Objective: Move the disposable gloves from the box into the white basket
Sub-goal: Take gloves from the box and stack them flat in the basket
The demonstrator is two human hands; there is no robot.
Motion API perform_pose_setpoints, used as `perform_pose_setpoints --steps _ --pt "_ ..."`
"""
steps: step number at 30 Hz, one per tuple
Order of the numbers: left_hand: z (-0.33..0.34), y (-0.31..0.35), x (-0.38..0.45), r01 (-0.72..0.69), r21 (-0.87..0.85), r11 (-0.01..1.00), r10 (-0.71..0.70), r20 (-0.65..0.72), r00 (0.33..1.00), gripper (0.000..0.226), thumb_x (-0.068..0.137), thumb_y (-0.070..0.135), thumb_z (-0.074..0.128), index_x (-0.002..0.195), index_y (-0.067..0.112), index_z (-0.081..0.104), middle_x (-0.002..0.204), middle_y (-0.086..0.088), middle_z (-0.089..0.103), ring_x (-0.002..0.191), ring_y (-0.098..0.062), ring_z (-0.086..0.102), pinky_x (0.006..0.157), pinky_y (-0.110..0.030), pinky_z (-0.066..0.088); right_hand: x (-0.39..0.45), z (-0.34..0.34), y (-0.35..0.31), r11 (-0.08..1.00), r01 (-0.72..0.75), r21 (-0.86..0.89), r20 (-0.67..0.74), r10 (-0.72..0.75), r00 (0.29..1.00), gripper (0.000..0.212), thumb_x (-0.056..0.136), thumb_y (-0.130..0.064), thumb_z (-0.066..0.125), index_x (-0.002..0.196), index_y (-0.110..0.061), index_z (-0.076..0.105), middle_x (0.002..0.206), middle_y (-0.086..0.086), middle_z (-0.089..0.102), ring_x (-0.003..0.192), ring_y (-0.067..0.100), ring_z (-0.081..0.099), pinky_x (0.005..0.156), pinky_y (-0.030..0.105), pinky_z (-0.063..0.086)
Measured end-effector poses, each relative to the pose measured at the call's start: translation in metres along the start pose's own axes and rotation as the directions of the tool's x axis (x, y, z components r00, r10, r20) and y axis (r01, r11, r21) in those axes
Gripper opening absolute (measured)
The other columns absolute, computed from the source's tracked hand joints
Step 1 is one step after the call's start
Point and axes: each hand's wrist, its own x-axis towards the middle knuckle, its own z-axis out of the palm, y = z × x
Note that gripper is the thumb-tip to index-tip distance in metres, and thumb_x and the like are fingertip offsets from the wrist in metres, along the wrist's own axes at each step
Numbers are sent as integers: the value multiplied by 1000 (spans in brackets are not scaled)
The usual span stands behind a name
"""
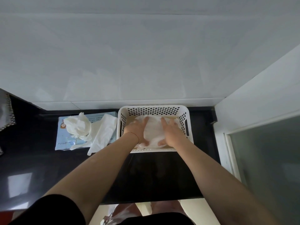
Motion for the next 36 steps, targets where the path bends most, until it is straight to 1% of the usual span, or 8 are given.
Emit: perform_pose_setpoints --steps 4,8,12,19,23,26,32,36 --pt "-15 -3 -8 -30 -9 1000 30 1 1000 97 80 48 72 153 31 10 149 -11 34 116 -33 57 82 -43 53 -1 -12 -12 999 -26 24 -7 26 1000 103 78 -38 78 153 -19 10 151 22 17 125 34 49 94 40 50" --pt "-37 -16 -35 -110 -86 990 64 -421 905 22 96 33 46 104 17 59 102 1 62 89 -25 63 63 -31 43 -5 -36 -47 966 81 245 -283 -8 959 36 94 -25 57 127 -10 50 130 12 47 91 25 61 77 36 51" --pt "-53 -57 -67 -9 -153 988 -77 -545 835 24 95 36 45 86 16 54 84 1 60 76 -28 61 58 -30 36 -10 -47 -105 873 191 448 -351 -24 936 17 95 -16 52 106 -13 65 96 -1 65 76 14 55 65 27 39" --pt "-45 -123 -96 94 -160 983 -159 -464 872 22 92 13 43 110 13 57 106 -6 61 90 -28 61 65 -33 41 -4 -25 -183 919 141 370 -199 -70 978 52 92 -35 62 140 -21 46 133 9 45 115 27 54 88 36 46" --pt "-43 -148 -110 58 -238 970 -180 -530 829 20 91 19 48 107 14 59 104 -4 60 88 -26 59 61 -30 36 -4 -31 -194 919 77 387 -295 44 955 16 87 -17 57 102 -13 62 109 7 58 97 25 60 70 30 40" --pt "-48 -161 -120 -1 -328 945 -186 -539 822 20 92 29 52 105 19 64 103 3 59 95 -19 56 57 -26 26 -14 -53 -199 865 143 480 -328 26 944 16 87 -22 65 92 -7 66 87 4 60 77 21 58 64 32 43" --pt "-81 -162 -124 -278 -739 613 -101 -423 900 39 84 17 66 123 23 60 113 1 57 106 -14 54 89 -25 40 -46 -105 -206 788 271 553 -328 -93 940 15 86 -25 71 98 -18 70 88 -11 55 79 4 54 71 23 41" --pt "-107 -154 -128 -314 -775 548 -13 -384 923 13 85 12 66 96 20 67 92 4 64 89 -14 58 80 -27 47 -70 -130 -209 679 304 668 -410 -5 912 8 82 -23 70 87 -18 67 86 -4 59 77 9 55 66 23 43"
